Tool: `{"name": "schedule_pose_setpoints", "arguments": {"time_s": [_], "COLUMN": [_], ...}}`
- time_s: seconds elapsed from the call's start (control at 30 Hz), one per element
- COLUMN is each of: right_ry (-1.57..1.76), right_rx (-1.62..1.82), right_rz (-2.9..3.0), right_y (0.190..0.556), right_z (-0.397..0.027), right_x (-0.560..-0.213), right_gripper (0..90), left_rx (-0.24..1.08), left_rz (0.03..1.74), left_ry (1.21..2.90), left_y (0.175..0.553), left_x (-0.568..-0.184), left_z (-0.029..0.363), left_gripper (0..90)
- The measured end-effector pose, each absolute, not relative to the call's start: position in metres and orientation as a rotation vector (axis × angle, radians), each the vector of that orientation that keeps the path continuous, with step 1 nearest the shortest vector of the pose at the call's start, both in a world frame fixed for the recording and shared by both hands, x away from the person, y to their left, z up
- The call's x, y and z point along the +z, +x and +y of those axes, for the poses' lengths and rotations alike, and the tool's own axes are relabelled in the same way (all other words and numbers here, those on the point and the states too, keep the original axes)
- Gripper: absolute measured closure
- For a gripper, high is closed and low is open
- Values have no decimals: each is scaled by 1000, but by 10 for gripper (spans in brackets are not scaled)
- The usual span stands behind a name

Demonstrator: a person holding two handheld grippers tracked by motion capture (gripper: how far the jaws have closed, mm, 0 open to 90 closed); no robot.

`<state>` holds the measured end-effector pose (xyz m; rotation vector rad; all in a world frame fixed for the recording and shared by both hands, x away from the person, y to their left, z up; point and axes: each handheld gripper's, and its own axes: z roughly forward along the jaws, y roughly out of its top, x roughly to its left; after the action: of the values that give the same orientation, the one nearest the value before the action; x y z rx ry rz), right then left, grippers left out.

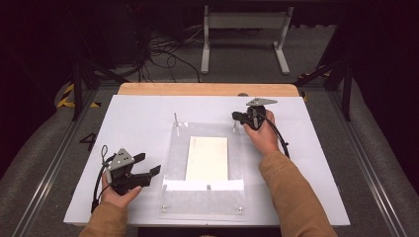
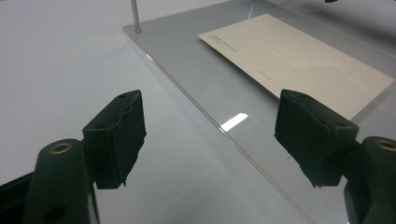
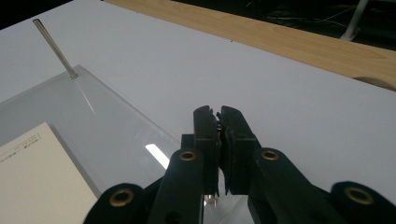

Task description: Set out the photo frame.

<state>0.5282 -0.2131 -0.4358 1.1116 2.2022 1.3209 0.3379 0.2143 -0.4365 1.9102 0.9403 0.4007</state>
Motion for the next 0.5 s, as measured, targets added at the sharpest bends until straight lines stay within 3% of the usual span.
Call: {"name": "schedule_pose_setpoints", "arguments": {"time_s": [0.5], "right_ry": [1161], "right_rx": [1380], "right_rz": [2206], "right_y": [537], "right_z": [-217], "right_x": [-438], "right_gripper": [852], "left_rx": [428], "left_rz": [985], "left_ry": [1901], "left_y": [329], "left_x": [-438], "left_z": [227], "left_gripper": [249]}}
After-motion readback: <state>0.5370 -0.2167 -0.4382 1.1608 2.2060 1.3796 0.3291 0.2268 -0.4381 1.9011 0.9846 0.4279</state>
